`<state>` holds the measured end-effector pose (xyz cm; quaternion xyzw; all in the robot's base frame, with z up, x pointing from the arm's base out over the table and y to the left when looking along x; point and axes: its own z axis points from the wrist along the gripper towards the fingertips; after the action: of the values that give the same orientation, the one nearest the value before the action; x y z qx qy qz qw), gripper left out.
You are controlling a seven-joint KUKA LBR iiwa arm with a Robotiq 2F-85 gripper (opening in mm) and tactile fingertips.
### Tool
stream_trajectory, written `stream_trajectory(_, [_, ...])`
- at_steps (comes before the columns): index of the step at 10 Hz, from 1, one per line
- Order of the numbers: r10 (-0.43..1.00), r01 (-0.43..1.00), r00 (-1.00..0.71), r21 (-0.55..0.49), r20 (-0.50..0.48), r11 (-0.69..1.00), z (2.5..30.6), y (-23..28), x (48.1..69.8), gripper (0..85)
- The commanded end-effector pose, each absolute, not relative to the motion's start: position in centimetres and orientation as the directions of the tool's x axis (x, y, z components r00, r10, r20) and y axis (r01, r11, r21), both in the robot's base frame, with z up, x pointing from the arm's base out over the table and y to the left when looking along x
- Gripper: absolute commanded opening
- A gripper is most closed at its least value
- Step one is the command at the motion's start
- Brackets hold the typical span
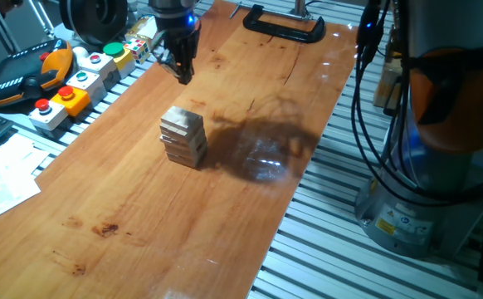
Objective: Play Jenga
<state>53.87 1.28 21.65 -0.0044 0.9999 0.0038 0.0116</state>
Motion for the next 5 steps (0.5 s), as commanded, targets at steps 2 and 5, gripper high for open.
stream_trajectory(2, [0.000, -0.001, -1.000, 0.009, -0.023, 1.000, 21.1, 1.8, 54.8, 0.7])
stream_trajectory(5, [0.004, 0.004, -1.000, 0.006, -0.026, 1.000, 20.7, 2.4, 56.3, 0.7])
